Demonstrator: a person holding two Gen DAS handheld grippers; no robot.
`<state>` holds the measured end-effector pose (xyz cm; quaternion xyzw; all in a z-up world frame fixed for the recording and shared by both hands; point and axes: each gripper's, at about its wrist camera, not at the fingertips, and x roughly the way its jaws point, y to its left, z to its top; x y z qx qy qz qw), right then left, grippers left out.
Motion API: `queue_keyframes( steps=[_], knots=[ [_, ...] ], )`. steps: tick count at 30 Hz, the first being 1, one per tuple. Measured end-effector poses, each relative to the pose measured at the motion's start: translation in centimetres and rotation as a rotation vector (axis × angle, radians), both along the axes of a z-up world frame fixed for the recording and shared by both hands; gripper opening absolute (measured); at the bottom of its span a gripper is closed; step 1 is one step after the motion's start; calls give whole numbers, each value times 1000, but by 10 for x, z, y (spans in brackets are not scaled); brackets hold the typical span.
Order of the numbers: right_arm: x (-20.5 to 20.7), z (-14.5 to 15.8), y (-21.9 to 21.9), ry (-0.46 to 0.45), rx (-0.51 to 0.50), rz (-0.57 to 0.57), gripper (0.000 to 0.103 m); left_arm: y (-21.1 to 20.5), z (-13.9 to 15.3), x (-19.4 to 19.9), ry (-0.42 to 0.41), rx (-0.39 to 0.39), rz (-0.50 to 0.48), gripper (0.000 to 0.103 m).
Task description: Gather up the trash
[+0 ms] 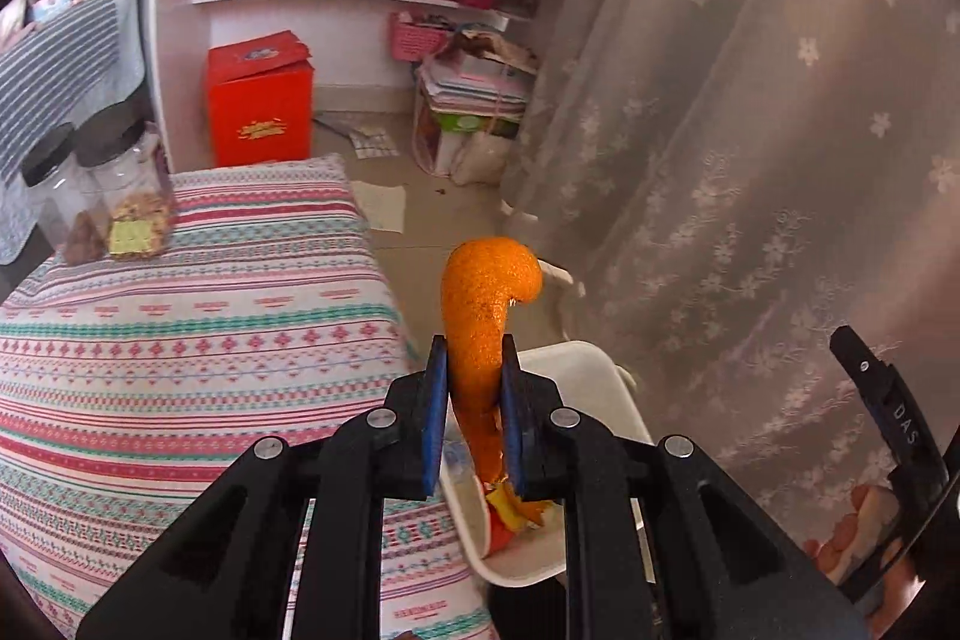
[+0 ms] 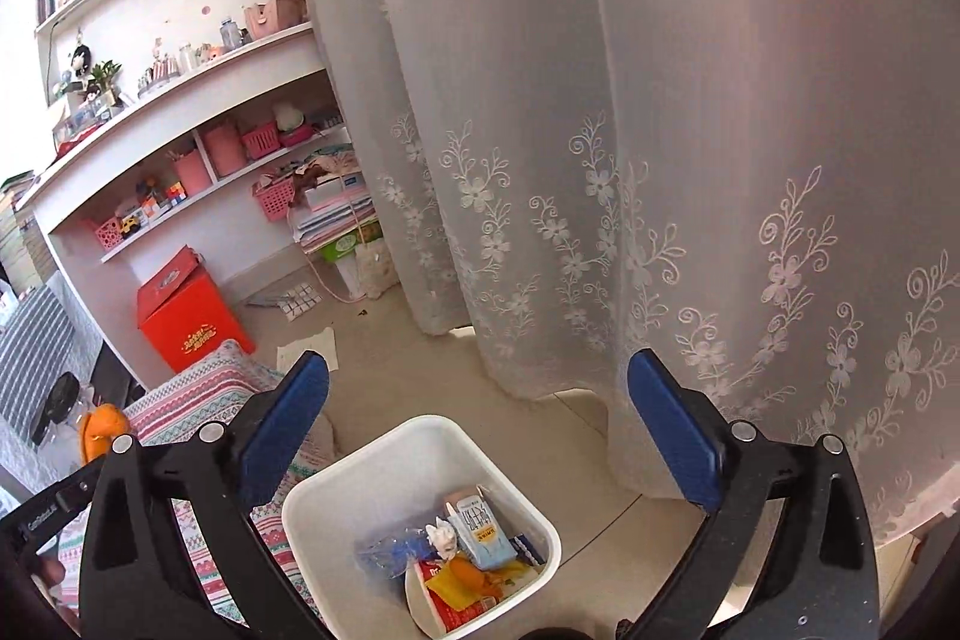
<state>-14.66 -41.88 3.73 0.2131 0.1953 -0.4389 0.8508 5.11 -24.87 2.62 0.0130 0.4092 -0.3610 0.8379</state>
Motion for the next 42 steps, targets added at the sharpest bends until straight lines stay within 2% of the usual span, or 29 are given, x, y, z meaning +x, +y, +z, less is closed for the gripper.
queue_keyframes(
  steps=[5, 8, 12, 13, 17, 20, 22, 24, 25, 27, 28, 29, 30, 32, 34, 35, 39, 42],
  knots=[
    [-10, 2, -3, -19, 5, -23, 96, -44, -7, -1, 74, -8, -77, 19],
    [-11, 3, -4, -31, 18, -16, 96, -55, -13, -1, 144, -31, -88, 28],
    [-11, 6, -1, -48, 27, -6, 96, -50, -12, -6, 160, -45, -85, 44],
    [-10, 6, 1, -51, 32, 4, 96, -47, -11, -7, 157, -45, -81, 51],
    [0, 8, 13, -49, 22, 59, 96, -22, -4, -9, 117, -29, -39, 67],
    [6, 12, 29, -72, -5, 115, 96, 0, 8, -20, -18, 25, 17, 77],
    [8, 18, 42, -110, -28, 161, 96, 21, 22, -32, -164, 60, 93, 84],
    [6, 26, 57, -171, -63, 200, 96, 48, 42, -50, -333, 80, 222, 87],
    [4, 31, 66, -204, -88, 219, 96, 64, 53, -63, -430, 63, 282, 94],
    [2, 39, 86, -258, -148, 268, 96, 100, 76, -91, -627, -16, 375, 97],
    [3, 41, 95, -277, -168, 301, 96, 117, 84, -101, -698, -59, 418, 97],
    [7, 42, 103, -285, -172, 336, 96, 132, 91, -106, -722, -89, 457, 97],
    [14, 41, 108, -276, -151, 374, 96, 144, 96, -105, -701, -96, 469, 97],
    [31, 35, 115, -254, -44, 475, 96, 158, 97, -90, -591, -75, 452, 97],
    [46, 26, 121, -212, 54, 498, 96, 171, 88, -77, -490, -58, 470, 97],
    [51, 22, 125, -196, 66, 501, 96, 178, 80, -73, -464, -55, 495, 97],
    [68, 12, 151, -99, -27, 493, 96, 191, 42, -67, -430, 26, 570, 97],
    [82, 4, 160, -42, -25, 494, 96, 193, 26, -63, -407, 88, 566, 97]
  ],
)
